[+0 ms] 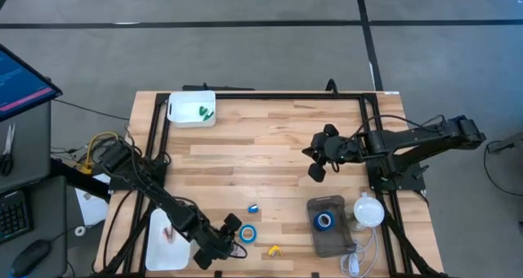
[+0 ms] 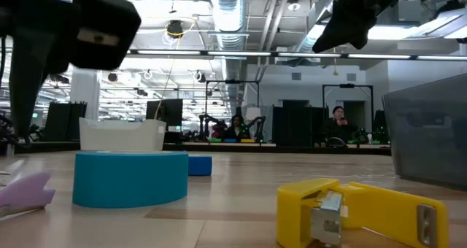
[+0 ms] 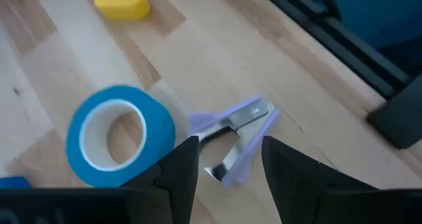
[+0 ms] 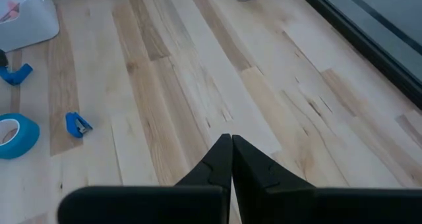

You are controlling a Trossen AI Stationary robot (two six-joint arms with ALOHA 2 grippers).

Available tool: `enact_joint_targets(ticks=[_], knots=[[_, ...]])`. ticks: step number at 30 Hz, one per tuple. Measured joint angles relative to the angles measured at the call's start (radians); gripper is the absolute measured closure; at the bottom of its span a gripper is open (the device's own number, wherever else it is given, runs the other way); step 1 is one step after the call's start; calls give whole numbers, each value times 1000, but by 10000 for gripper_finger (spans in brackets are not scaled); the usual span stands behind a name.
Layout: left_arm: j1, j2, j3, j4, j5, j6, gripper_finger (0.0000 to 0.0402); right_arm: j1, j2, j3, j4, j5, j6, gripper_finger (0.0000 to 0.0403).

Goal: Pick and place Stapler, Stapler remover, tape
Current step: Put the violet staple remover into the bottom white bin

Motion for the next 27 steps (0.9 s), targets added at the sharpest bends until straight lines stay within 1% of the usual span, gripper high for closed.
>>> enact_joint_targets(ticks=[4, 10, 17, 22, 27], knots=[[12, 12, 0, 3, 45, -42, 246, 0, 0, 0, 0, 0, 0, 402], [12, 13, 0, 10, 55, -53, 250, 0, 0, 0, 0, 0, -1, 402], [13, 44, 0, 22, 81, -75, 252, 0, 0, 0, 0, 0, -3, 402], [13, 77, 1, 42, 89, -98, 259, 0, 0, 0, -2, 0, -4, 402], [13, 79, 1, 46, 96, -98, 272, 0, 0, 0, -2, 0, -8, 402]])
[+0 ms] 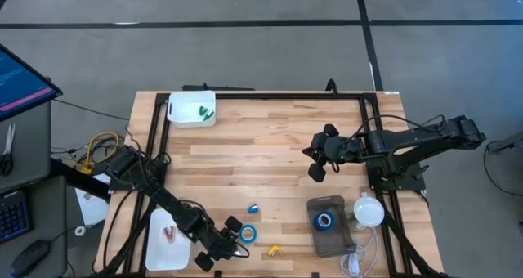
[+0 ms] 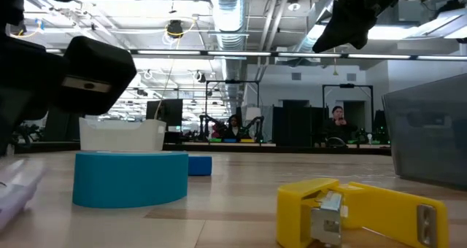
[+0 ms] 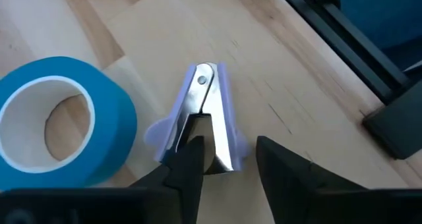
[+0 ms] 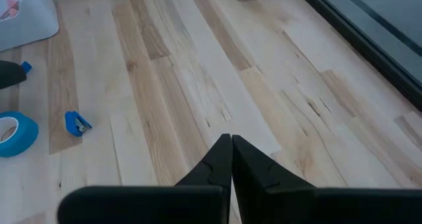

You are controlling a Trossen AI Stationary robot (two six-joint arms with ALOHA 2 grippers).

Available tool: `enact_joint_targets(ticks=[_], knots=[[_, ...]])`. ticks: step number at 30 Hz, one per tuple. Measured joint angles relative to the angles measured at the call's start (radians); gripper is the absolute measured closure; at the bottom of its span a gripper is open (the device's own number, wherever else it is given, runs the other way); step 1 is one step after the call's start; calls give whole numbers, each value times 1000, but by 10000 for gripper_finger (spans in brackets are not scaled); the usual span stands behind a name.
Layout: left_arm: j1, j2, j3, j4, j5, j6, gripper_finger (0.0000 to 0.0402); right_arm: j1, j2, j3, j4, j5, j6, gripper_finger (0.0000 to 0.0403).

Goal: Pick and place Stapler, Stapler remover, tape
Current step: Put the violet staple remover into the bottom white bin

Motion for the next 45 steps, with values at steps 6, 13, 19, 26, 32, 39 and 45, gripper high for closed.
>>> enact_joint_targets(ticks=[6, 13, 19, 26, 32, 39, 45], knots=[[0, 0, 0, 4, 1, 0, 323, 0, 0, 0, 0, 0, 0, 402], [10, 0, 0, 9, 2, -26, 369, 0, 0, 0, -1, 0, -2, 402], [10, -11, -3, -5, -26, -26, 347, 0, 0, 0, -5, 0, -2, 402], [17, -130, -3, -65, -91, -28, 369, 0, 0, 0, -9, 0, -2, 402], [23, -313, -3, -218, -156, -164, 361, 0, 0, 0, -16, 0, -1, 402], [-3, -506, -1, -491, -155, -565, 368, 0, 0, 0, -19, 0, -2, 402], [-57, -566, -1, -716, -81, -865, 366, 0, 0, 0, -20, 0, -2, 402]])
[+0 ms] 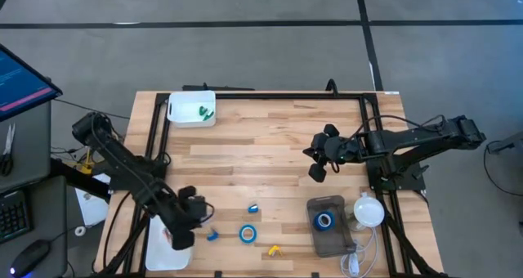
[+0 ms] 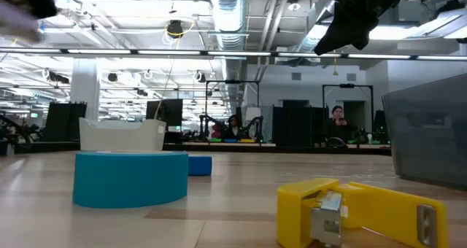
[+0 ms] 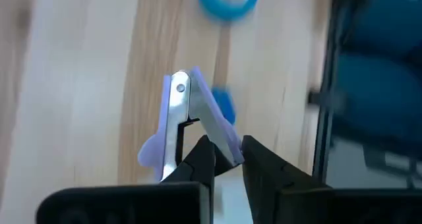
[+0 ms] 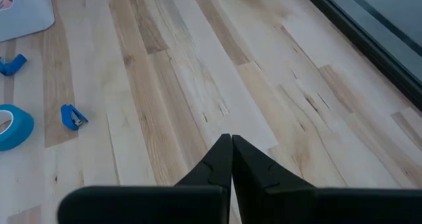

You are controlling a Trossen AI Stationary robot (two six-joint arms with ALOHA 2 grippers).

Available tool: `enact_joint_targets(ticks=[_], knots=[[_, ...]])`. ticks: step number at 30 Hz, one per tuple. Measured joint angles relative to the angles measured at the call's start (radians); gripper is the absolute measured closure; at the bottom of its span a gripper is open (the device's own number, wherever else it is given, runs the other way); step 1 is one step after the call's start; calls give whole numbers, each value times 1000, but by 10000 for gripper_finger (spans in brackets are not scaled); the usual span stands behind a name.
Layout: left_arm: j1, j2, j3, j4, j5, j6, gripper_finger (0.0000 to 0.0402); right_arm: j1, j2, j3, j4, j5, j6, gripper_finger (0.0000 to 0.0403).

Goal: Pick and place Stapler, Stapler remover, tape
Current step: Put the violet staple remover into the bottom white bin

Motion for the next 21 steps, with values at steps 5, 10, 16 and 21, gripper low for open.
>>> enact_joint_targets(ticks=[5, 10, 16, 21], knots=[[-46, 0, 0, -103, 168, -156, 369, 0, 0, 0, 0, 0, 0, 402], [-103, 0, 0, -132, 260, -309, 369, 0, 0, 0, 0, 0, 0, 402], [-162, 0, -36, -133, 271, -444, 369, 0, 0, 0, 0, 0, 0, 402], [-171, 0, -152, -91, 308, -483, 369, 0, 0, 0, 0, 0, 0, 402]])
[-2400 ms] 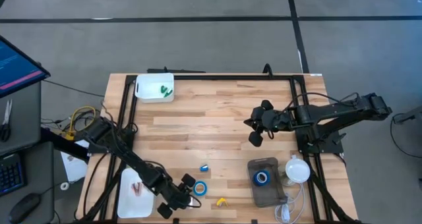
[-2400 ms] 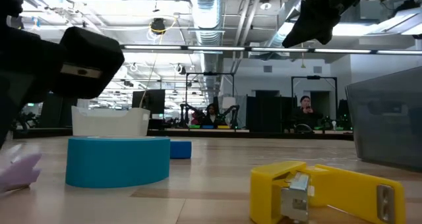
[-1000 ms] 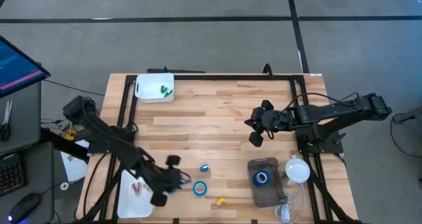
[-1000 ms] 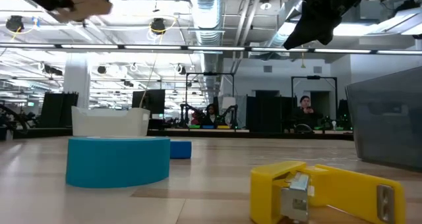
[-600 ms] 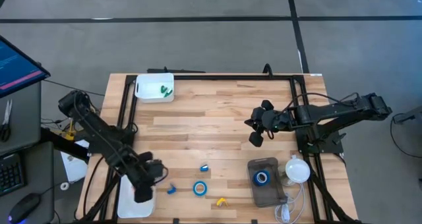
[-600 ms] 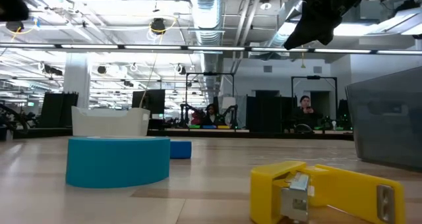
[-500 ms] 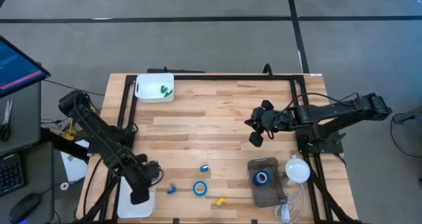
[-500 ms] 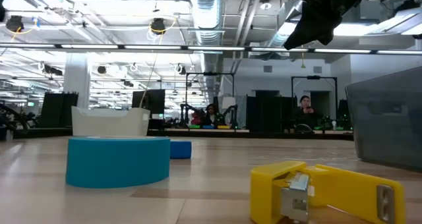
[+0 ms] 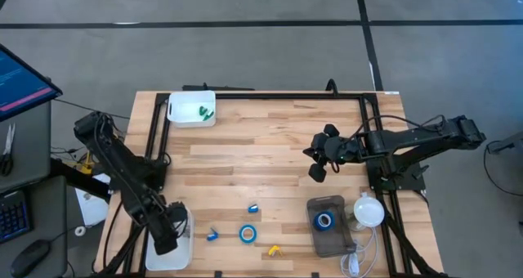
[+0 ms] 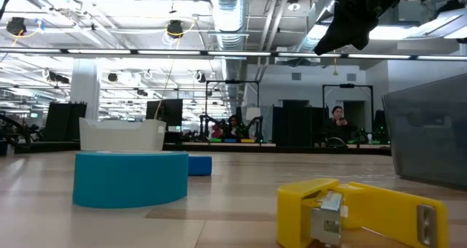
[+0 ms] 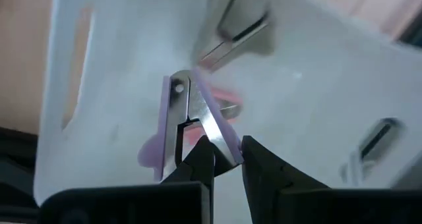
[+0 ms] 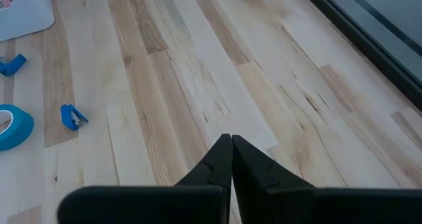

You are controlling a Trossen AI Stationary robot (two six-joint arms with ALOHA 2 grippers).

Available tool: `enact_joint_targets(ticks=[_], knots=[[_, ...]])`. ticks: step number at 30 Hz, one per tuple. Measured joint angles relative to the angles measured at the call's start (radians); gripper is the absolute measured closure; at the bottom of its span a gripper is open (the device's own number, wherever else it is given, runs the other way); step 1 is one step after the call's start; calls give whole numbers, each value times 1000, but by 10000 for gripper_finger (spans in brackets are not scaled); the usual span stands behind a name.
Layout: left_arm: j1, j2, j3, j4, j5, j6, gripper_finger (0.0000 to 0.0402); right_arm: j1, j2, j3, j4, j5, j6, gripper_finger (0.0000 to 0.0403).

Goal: Pick and place Stapler, Stapler remover, tape
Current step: Put the violet staple remover into the bottom white bin, then put the left blue stapler into the top white bin

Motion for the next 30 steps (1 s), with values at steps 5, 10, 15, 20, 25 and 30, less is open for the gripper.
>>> enact_joint_targets(ticks=[5, 10, 15, 20, 25, 30], knots=[[1, 0, -71, 28, 21, -7, 369, 0, 0, 0, 0, 0, 0, 402], [3, 0, -95, 46, -25, -16, 339, 0, 0, 0, 0, 0, 0, 402], [12, 0, -100, 59, -61, -29, 277, 0, 0, 0, 0, 0, 0, 402], [48, -1, -100, 116, -11, -29, 224, 0, 0, 0, 0, 0, 0, 402], [91, -1, -100, 219, 85, -29, 206, 0, 0, 0, 0, 0, 0, 403], [115, -2, -100, 380, 146, -29, 214, 0, 0, 0, 0, -18, 0, 403]])
